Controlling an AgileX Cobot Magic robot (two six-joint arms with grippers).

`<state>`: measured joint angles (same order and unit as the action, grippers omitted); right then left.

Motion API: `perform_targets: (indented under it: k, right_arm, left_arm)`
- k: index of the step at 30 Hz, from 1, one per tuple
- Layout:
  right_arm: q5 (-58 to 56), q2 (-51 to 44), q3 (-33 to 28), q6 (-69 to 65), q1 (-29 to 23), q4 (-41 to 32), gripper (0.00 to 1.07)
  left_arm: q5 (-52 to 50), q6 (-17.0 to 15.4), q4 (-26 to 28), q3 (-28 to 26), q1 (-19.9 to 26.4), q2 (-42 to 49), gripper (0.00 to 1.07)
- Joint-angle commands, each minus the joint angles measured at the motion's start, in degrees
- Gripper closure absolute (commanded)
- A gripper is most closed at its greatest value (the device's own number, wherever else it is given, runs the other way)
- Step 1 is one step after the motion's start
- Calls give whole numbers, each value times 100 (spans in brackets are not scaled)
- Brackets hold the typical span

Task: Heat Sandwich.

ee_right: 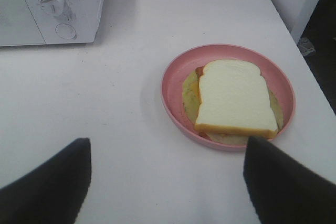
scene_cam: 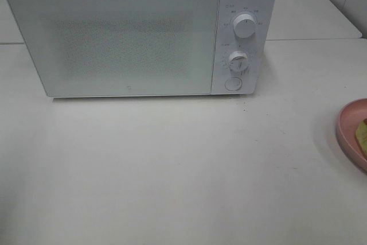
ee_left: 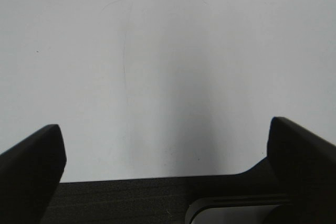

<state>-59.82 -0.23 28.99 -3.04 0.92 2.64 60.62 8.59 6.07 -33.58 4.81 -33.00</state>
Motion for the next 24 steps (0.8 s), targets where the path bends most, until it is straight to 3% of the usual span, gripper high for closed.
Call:
perform_targets:
  k: [1, 5, 24]
  right_arm:
    - [29, -149, -6, 52, 34, -17, 31]
    - [29, -149, -6, 52, 34, -17, 31]
    - [29, -149, -6, 52, 34, -17, 31]
  left_arm:
    - [-115, -23, -6, 212, 11, 304, 5]
    - [-143, -63, 0, 516, 11, 842, 5]
    - [-149, -52, 109, 504, 6, 3168, 5]
